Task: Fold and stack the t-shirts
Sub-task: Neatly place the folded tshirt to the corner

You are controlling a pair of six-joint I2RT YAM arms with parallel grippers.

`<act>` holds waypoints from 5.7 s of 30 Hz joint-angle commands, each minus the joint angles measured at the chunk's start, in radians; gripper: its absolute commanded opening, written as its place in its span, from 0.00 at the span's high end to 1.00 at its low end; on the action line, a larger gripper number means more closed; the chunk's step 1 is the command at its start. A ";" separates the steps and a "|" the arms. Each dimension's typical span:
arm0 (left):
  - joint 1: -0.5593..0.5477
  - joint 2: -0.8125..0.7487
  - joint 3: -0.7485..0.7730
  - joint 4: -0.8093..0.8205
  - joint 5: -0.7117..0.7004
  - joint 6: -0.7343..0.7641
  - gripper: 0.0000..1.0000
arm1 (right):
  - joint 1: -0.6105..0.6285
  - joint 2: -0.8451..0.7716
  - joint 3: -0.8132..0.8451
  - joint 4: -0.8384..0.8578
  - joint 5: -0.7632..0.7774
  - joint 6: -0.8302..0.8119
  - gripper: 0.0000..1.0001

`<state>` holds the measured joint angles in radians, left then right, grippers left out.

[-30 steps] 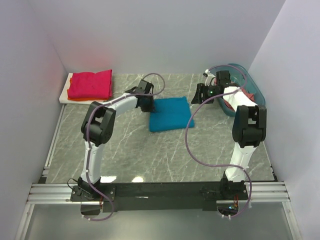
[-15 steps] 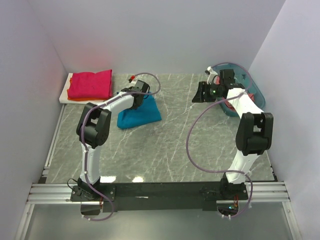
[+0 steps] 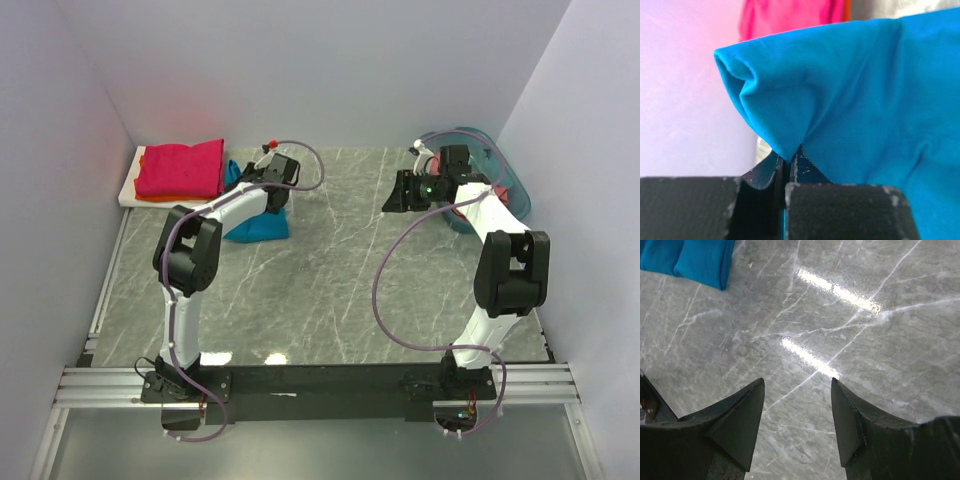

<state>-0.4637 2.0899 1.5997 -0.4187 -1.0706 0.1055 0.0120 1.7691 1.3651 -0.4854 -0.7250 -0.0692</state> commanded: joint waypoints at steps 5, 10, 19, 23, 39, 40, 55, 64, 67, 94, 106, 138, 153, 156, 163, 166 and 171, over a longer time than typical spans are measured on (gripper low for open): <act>-0.001 -0.014 0.103 0.172 -0.100 0.181 1.00 | -0.007 -0.045 -0.020 0.039 -0.048 -0.014 0.37; 0.003 -0.014 0.108 0.296 -0.121 0.304 1.00 | -0.007 -0.043 -0.026 0.047 -0.067 -0.009 0.37; 0.028 0.025 0.189 0.438 -0.146 0.468 1.00 | -0.006 -0.056 -0.047 0.057 -0.093 -0.012 0.37; 0.039 0.074 0.278 0.472 -0.150 0.528 1.00 | -0.007 -0.054 -0.057 0.057 -0.106 -0.018 0.37; 0.060 0.061 0.338 0.528 -0.158 0.597 1.00 | -0.007 -0.050 -0.063 0.064 -0.129 -0.015 0.37; 0.062 0.061 0.339 0.529 -0.160 0.600 1.00 | -0.006 -0.050 -0.063 0.065 -0.128 -0.015 0.37; 0.060 0.007 0.335 0.555 -0.172 0.623 1.00 | -0.007 -0.059 -0.069 0.067 -0.129 -0.015 0.37; 0.060 -0.027 0.330 0.597 -0.177 0.668 1.00 | -0.007 -0.062 -0.070 0.068 -0.126 -0.014 0.37; 0.062 -0.033 0.324 0.607 -0.178 0.675 1.00 | -0.007 -0.065 -0.072 0.070 -0.126 -0.012 0.37; 0.088 -0.051 0.299 0.624 -0.169 0.686 1.00 | -0.037 -0.079 -0.072 0.070 -0.139 -0.006 0.37; 0.134 0.007 0.333 0.587 -0.150 0.646 1.00 | -0.043 -0.085 -0.075 0.061 -0.148 -0.011 0.37; 0.327 0.252 0.554 0.540 -0.081 0.537 1.00 | -0.043 -0.089 -0.084 0.041 -0.177 -0.010 0.36; 0.395 0.360 0.621 0.514 -0.055 0.474 1.00 | -0.043 -0.088 -0.089 0.027 -0.175 -0.017 0.36; 0.408 0.372 0.635 0.523 -0.051 0.467 0.99 | -0.043 -0.091 -0.092 0.030 -0.175 -0.017 0.36; 0.459 0.403 0.628 0.606 -0.098 0.451 0.19 | -0.041 -0.094 -0.092 0.025 -0.179 -0.020 0.36; 0.461 0.391 0.676 0.479 -0.083 0.338 0.04 | -0.040 -0.099 -0.098 0.033 -0.177 -0.018 0.36; 0.461 0.319 0.805 0.153 0.054 0.077 0.01 | -0.038 -0.105 -0.101 0.034 -0.177 -0.024 0.36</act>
<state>0.0071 2.4863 2.2944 -0.0509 -1.1198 0.3817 -0.0242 1.7191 1.2694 -0.4587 -0.8833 -0.0765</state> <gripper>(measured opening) 0.993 0.639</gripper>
